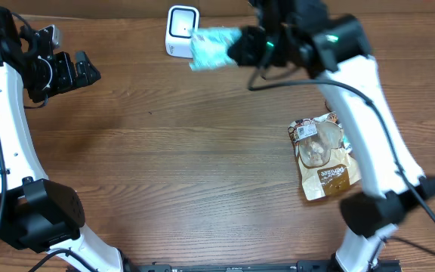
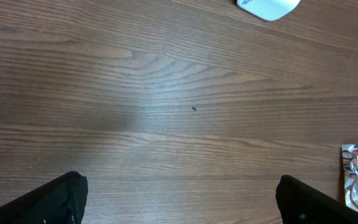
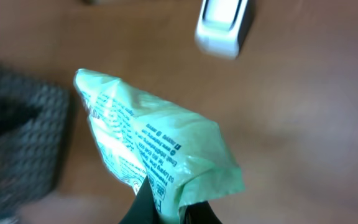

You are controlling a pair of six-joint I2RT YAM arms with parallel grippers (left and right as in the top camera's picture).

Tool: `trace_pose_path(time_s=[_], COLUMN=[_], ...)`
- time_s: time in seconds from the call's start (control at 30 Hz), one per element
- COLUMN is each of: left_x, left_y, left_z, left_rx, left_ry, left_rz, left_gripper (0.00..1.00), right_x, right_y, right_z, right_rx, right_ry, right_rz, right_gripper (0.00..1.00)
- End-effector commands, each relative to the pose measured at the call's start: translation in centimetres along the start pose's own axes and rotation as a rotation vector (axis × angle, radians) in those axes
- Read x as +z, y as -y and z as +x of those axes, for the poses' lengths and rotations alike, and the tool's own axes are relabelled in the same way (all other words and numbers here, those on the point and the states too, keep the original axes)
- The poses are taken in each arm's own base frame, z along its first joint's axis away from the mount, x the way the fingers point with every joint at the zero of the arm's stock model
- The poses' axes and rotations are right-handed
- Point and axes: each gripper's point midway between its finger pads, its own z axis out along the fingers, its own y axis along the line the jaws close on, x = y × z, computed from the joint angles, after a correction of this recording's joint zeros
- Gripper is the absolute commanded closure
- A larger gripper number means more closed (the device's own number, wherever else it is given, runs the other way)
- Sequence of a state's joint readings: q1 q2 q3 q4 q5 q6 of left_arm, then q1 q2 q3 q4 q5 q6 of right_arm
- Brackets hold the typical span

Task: Scan the item barcode
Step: 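Hold the mint-green pack in front of the white scanner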

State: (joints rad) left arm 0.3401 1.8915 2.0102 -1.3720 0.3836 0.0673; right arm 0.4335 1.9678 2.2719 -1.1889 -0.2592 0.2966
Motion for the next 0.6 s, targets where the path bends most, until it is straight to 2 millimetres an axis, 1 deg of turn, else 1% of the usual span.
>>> trace_pose_path(time_s=[0.0, 0.03, 0.07, 0.1, 0.13, 0.2, 0.27, 0.3, 0.33, 0.43, 0.5, 0.53, 0.57], left_x=[-0.4, -0.4, -0.4, -0.4, -0.4, -0.4, -0.4, -0.4, -0.4, -0.4, -0.4, -0.4, -0.4], left_y=[0.4, 0.4, 0.4, 0.4, 0.4, 0.4, 0.4, 0.4, 0.4, 0.4, 0.4, 0.4, 0.4], left_z=[-0.2, -0.2, -0.2, -0.2, -0.2, -0.2, -0.2, -0.2, -0.2, -0.2, -0.2, -0.2, -0.2], left_rx=[0.032, 0.032, 0.032, 0.032, 0.032, 0.032, 0.032, 0.032, 0.032, 0.032, 0.032, 0.032, 0.032], left_ry=[0.013, 0.013, 0.013, 0.013, 0.013, 0.013, 0.013, 0.013, 0.013, 0.013, 0.013, 0.013, 0.013], left_rz=[-0.001, -0.001, -0.001, -0.001, -0.001, -0.001, -0.001, -0.001, -0.001, -0.001, -0.001, -0.001, -0.001], left_gripper=[0.00, 0.00, 0.00, 0.00, 0.00, 0.00, 0.00, 0.00, 0.00, 0.00, 0.00, 0.00, 0.00], right_x=[3.9, 5.2, 6.0, 6.5, 7.4, 9.0, 10.3, 11.0, 11.4, 12.8, 14.5, 15.8, 16.5], right_y=[3.8, 4.3, 4.6, 4.8, 5.0, 4.7, 4.0, 3.5, 3.2, 3.0, 3.1, 3.4, 3.6], right_z=[-4.3, -5.8, -7.1, -7.7, -9.1, -11.0, -12.7, -14.0, -14.7, -15.6, -15.4, -15.0, -14.7], right_rx=[-0.165, -0.233, -0.285, -0.308, -0.357, -0.437, -0.540, -0.597, -0.643, -0.801, -0.957, -1.055, -1.110], right_ry=[0.176, 0.246, 0.304, 0.334, 0.403, 0.487, 0.559, 0.628, 0.662, 0.707, 0.674, 0.632, 0.601], right_rz=[0.341, 0.430, 0.503, 0.542, 0.619, 0.676, 0.698, 0.709, 0.723, 0.788, 0.841, 0.869, 0.884], right_gripper=[0.96, 0.96, 0.96, 0.96, 0.96, 0.96, 0.96, 0.96, 0.96, 0.96, 0.96, 0.96, 0.96])
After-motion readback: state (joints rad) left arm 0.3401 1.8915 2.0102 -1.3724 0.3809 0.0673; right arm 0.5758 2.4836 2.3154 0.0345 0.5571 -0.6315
